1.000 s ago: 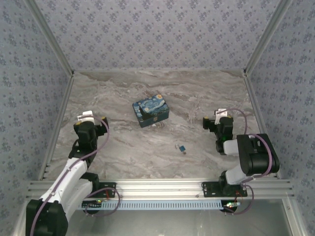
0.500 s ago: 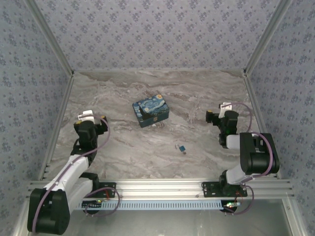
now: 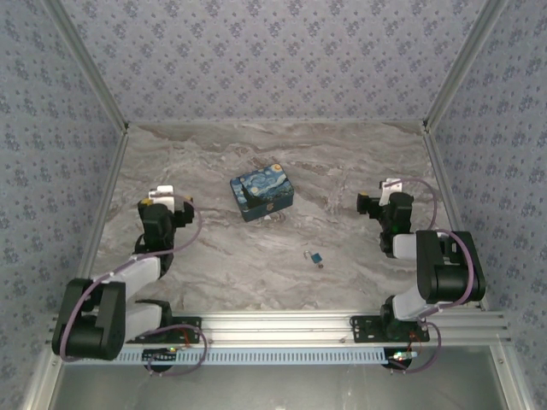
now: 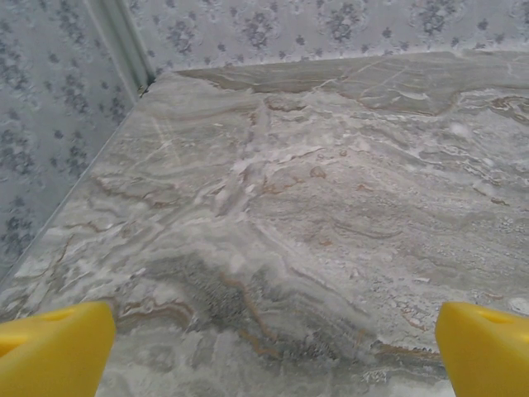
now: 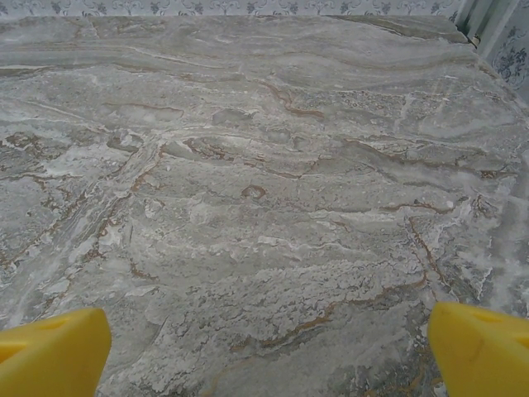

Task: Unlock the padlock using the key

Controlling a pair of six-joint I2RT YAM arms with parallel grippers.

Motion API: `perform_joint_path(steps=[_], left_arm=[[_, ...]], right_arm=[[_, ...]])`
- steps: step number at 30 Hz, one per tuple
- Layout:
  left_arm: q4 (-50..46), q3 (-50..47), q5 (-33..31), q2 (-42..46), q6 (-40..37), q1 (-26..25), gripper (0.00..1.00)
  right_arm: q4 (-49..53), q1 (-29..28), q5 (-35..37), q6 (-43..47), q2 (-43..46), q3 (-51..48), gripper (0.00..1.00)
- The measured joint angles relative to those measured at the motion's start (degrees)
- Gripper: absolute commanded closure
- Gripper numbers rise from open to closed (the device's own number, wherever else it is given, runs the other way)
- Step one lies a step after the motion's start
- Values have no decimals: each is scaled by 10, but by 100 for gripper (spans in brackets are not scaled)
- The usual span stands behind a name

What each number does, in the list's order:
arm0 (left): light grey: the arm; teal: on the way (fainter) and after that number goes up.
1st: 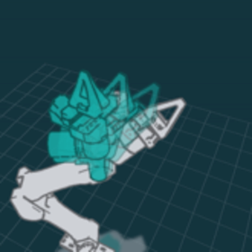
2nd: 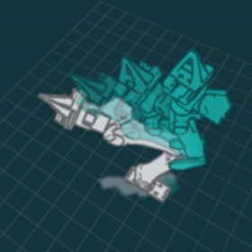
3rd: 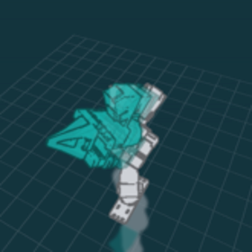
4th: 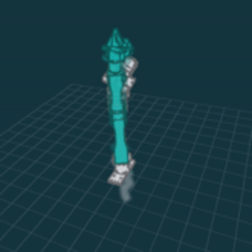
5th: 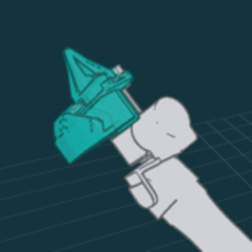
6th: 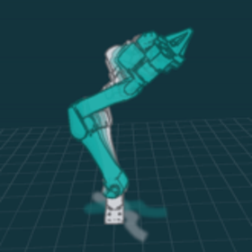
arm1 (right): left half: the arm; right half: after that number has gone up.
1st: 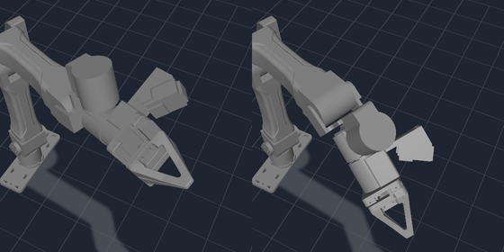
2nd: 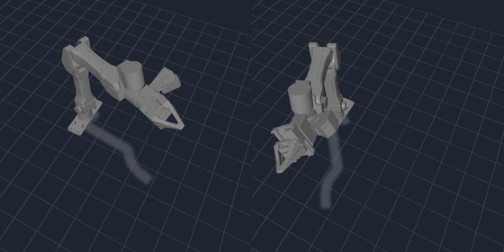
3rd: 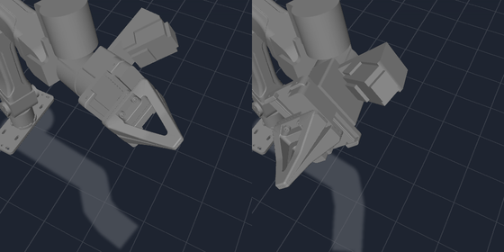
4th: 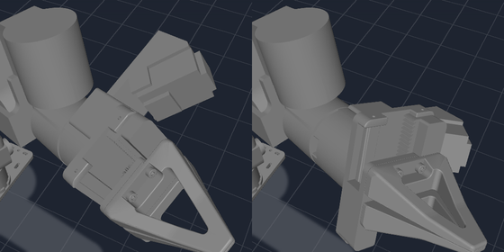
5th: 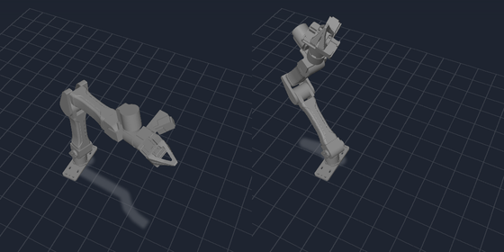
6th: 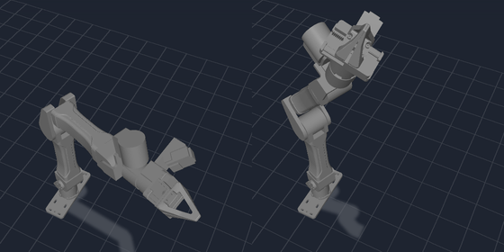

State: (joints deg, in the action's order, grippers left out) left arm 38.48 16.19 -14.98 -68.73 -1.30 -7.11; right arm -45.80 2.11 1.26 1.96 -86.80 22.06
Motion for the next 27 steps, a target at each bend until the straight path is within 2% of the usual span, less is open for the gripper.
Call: perform_joint_path(steps=[9,15,19,22,27], left_arm=[[115,-8,48,-101,-30,2,1],[199,-21,67,-175,-25,28,1],[131,28,79,-194,-1,52,1],[120,61,95,-195,15,84,1],[100,66,107,-195,28,89,1]], right_arm=[[0,-2,0,0,0,0,0],[0,-2,0,0,0,0,0],[1,-2,0,0,0,0,0],[2,-2,0,0,0,0,0],[2,-2,0,0,0,0,0]])
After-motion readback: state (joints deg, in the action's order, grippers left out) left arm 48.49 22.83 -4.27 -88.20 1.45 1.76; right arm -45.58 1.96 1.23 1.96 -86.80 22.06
